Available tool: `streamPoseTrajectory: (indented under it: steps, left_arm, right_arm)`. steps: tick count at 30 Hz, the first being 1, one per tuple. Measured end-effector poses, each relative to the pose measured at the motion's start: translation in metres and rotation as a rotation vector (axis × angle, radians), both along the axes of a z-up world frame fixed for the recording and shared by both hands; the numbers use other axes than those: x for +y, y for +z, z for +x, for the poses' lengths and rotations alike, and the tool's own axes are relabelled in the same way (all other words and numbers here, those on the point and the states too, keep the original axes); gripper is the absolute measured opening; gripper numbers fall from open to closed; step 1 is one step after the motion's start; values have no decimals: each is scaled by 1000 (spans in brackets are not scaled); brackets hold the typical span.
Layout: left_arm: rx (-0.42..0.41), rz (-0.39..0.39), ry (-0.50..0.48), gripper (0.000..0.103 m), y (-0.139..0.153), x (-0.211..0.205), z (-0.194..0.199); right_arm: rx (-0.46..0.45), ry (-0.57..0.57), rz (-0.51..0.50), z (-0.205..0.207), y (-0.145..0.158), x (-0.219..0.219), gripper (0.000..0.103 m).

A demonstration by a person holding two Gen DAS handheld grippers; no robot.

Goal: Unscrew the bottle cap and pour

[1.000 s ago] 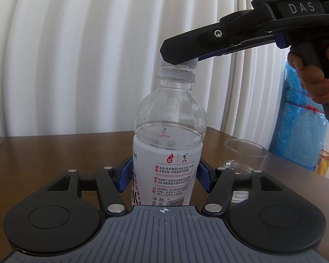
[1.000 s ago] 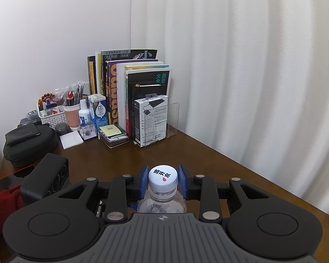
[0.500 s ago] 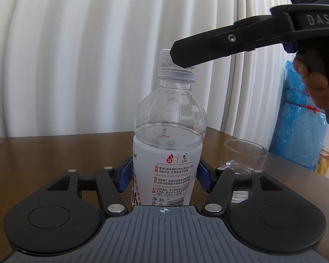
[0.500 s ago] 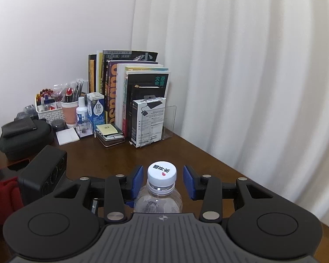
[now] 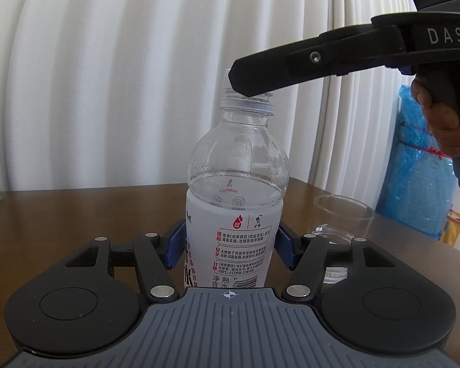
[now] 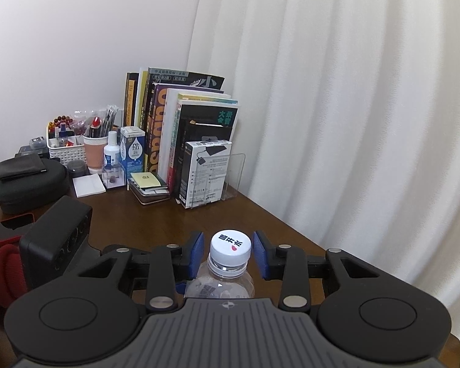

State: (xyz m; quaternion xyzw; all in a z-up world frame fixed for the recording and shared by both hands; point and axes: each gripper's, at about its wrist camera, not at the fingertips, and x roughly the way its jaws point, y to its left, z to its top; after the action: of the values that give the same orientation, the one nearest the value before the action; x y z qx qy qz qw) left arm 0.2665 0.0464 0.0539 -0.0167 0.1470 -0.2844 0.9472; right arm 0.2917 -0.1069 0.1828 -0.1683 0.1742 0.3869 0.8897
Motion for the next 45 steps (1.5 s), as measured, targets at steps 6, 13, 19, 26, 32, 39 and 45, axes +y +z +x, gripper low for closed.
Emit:
streamPoseTrajectory:
  steps: [6, 13, 19, 26, 32, 39, 45]
  left_arm:
    - [2, -1, 0, 60, 0, 0, 1]
    - [3, -1, -1, 60, 0, -1, 1]
    - [3, -1, -1, 60, 1, -2, 1]
    - [3, -1, -2, 60, 1, -2, 1]
    - [3, -2, -4, 61, 1, 0, 2]
    - [3, -2, -6, 61, 1, 1, 4]
    - [3, -1, -6, 60, 2, 2, 5]
  right_arm:
    - [17, -4, 11, 2, -1, -1, 32]
    - [35, -1, 31, 3, -2, -4, 32]
    - [40, -2, 38, 3, -3, -6, 32]
    - [33, -4, 31, 0, -3, -5, 33]
    - [28, -5, 23, -3, -5, -6, 35]
    - [26, -4, 13, -9, -7, -8, 38]
    - [24, -2, 0, -13, -6, -10, 38]
